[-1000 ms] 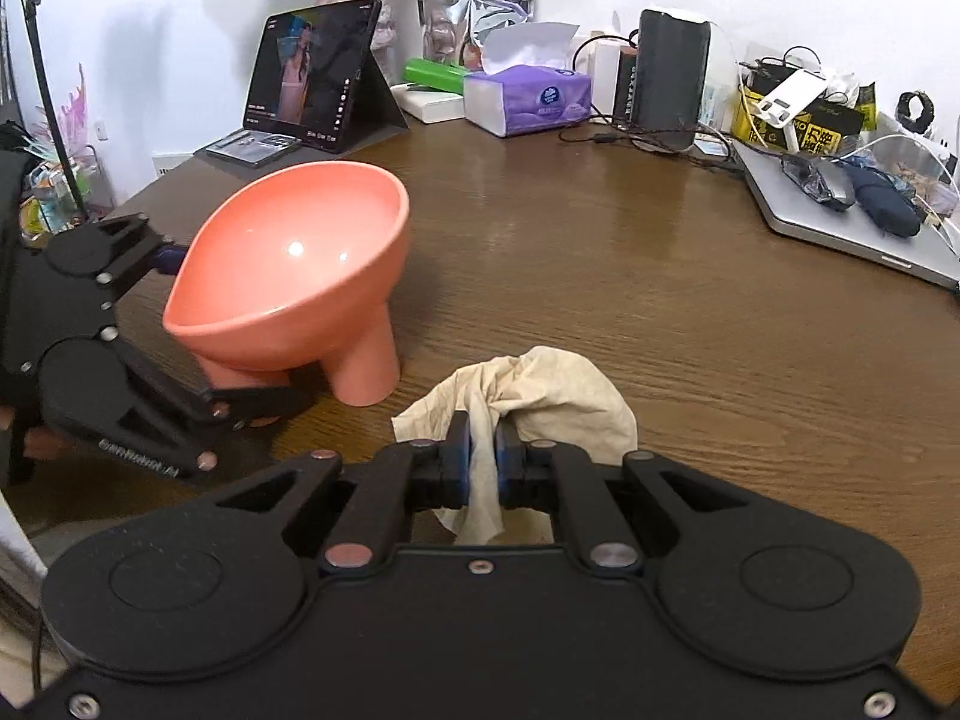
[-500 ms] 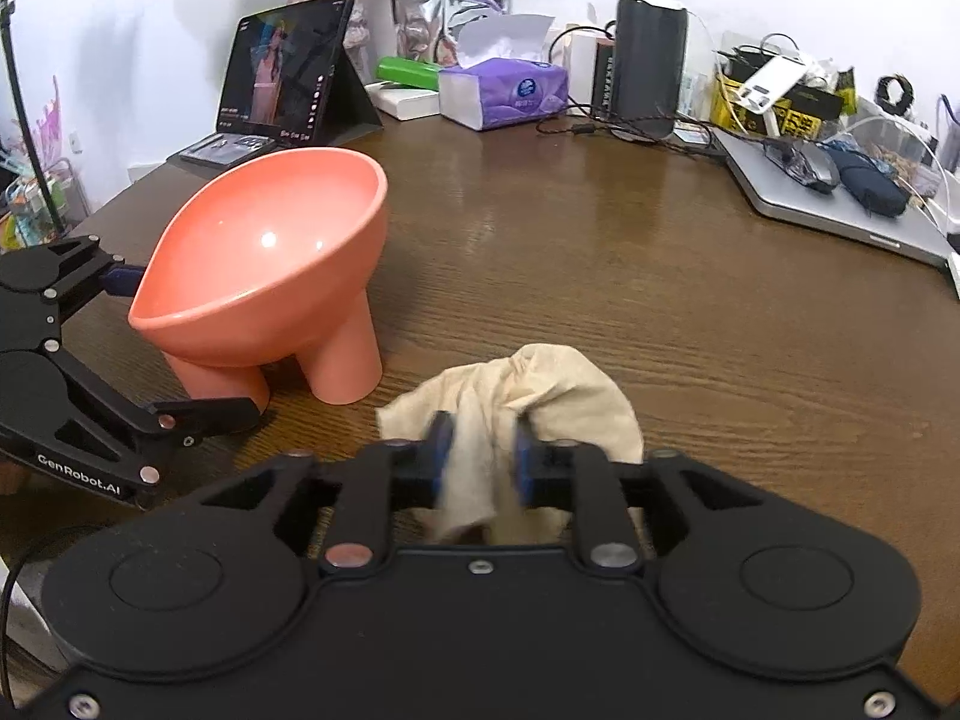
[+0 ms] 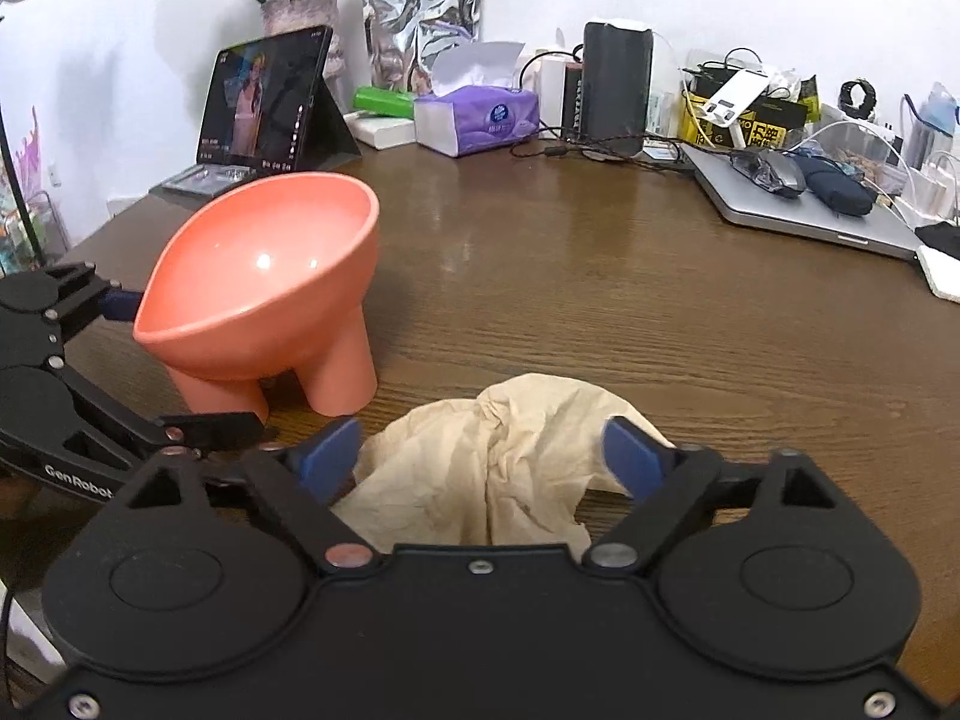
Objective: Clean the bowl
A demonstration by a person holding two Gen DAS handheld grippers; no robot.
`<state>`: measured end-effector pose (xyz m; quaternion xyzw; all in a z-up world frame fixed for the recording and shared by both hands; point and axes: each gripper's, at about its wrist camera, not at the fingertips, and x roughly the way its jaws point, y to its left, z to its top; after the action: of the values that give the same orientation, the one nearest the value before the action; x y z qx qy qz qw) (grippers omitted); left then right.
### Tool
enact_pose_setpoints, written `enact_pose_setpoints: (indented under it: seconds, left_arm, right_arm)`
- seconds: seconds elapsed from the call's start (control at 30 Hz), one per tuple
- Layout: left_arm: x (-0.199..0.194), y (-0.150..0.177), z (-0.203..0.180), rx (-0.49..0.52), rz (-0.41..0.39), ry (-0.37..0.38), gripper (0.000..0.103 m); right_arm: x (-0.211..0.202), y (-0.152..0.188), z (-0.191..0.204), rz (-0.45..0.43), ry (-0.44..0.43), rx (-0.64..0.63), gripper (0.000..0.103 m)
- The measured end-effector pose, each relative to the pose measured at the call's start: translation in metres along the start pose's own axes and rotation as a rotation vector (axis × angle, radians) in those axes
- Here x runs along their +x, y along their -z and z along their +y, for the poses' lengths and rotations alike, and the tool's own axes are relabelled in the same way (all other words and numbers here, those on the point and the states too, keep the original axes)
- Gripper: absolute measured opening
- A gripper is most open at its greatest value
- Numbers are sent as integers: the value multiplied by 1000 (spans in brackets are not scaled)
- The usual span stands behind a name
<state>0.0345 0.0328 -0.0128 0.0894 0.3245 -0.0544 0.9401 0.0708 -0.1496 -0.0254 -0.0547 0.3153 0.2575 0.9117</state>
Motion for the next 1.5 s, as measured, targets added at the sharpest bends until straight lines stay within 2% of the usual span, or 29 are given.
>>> enact_pose_setpoints:
  seconds: [0.5, 1.0, 1.13, 1.33, 1.5]
  left_arm:
    - [-12, 5, -4, -27, -2, -9, 103]
    - [-50, 15, -25, -64, -35, -91, 103]
    - [-60, 18, -31, -82, -22, -84, 103]
    - [-72, 20, -38, -74, -33, -120, 103]
    - [-76, 21, -43, -64, -29, -110, 103]
  right_arm:
    - [-18, 18, 9, -27, 11, 46, 101]
    - [-59, 41, 33, -67, 27, 54, 101]
    - [-70, 48, 42, -66, 39, 56, 101]
    - [-81, 60, 49, -53, 55, 83, 101]
    - [-83, 66, 52, -44, 68, 95, 101]
